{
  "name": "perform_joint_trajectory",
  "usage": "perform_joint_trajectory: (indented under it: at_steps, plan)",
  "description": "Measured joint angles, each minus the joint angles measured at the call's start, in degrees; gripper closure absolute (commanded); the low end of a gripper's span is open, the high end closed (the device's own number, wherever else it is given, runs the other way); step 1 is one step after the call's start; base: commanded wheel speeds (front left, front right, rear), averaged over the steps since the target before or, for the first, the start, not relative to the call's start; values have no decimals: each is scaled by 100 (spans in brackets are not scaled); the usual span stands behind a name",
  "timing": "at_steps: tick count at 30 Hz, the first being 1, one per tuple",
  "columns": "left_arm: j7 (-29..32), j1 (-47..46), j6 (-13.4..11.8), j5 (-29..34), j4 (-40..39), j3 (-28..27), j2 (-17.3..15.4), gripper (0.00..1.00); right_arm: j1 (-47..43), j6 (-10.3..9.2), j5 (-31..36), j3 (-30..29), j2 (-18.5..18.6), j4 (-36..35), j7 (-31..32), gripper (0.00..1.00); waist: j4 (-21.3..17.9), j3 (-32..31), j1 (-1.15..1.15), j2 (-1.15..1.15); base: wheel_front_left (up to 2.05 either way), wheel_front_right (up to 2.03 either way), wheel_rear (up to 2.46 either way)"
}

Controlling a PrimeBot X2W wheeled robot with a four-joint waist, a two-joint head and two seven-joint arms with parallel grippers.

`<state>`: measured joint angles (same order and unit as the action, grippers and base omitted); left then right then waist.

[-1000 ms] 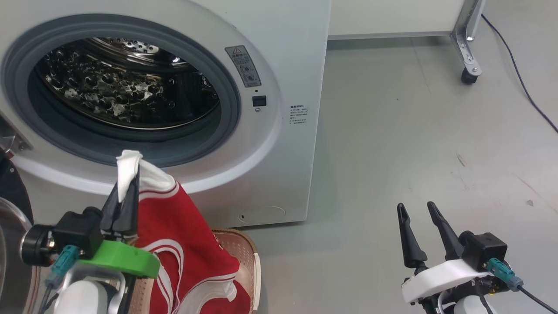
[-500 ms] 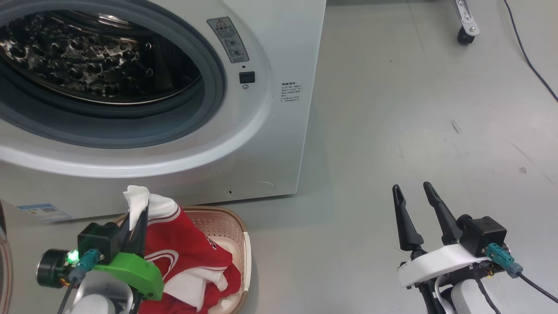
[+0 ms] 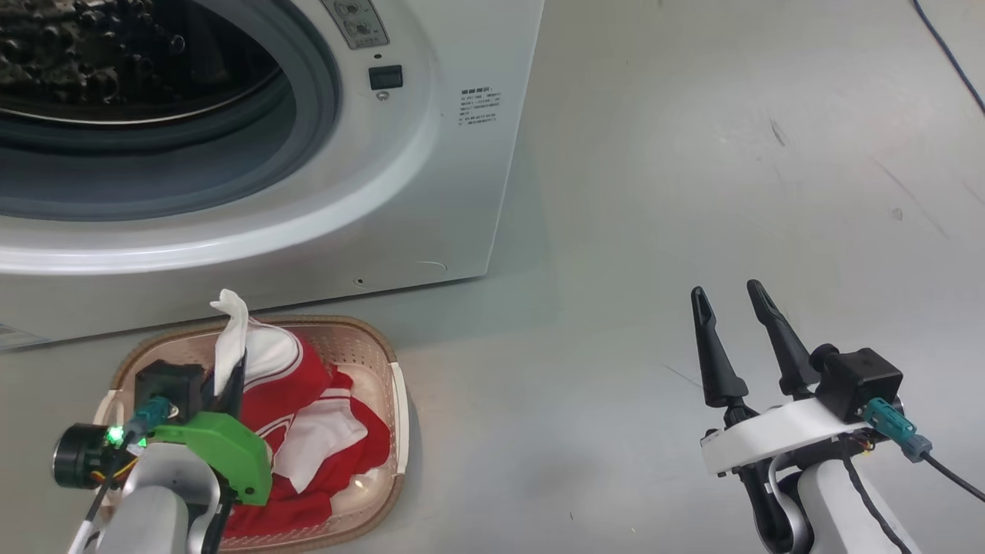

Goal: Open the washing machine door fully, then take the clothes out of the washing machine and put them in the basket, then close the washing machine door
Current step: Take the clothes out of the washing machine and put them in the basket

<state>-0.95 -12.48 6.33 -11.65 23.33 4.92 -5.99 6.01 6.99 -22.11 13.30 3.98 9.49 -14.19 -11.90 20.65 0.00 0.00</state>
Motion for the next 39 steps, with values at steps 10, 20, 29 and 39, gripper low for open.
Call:
perform_joint_trajectory:
  at_steps: [10, 20, 29, 39]
  plan:
    - [171, -414, -2, 75, 783, 11, -152, 100, 222, 0, 0, -65, 55, -48, 0, 0, -217, 607, 0, 0, 0, 0, 0]
    - [187, -721, -203, 33, 1695, -290, -216, 100, 326, 0, 0, -140, 107, -49, 0, 0, -277, 1039, 0, 0, 0, 0, 0]
    - [29, -1021, -260, -37, 2182, -371, -214, 100, 469, 0, 1, -149, 113, -49, 0, 0, -197, 1161, 0, 0, 0, 0, 0]
    - [-178, -1265, -287, -37, 2594, -352, -204, 100, 544, 0, 3, -151, 109, -43, 0, 0, -179, 1178, 0, 0, 0, 0, 0]
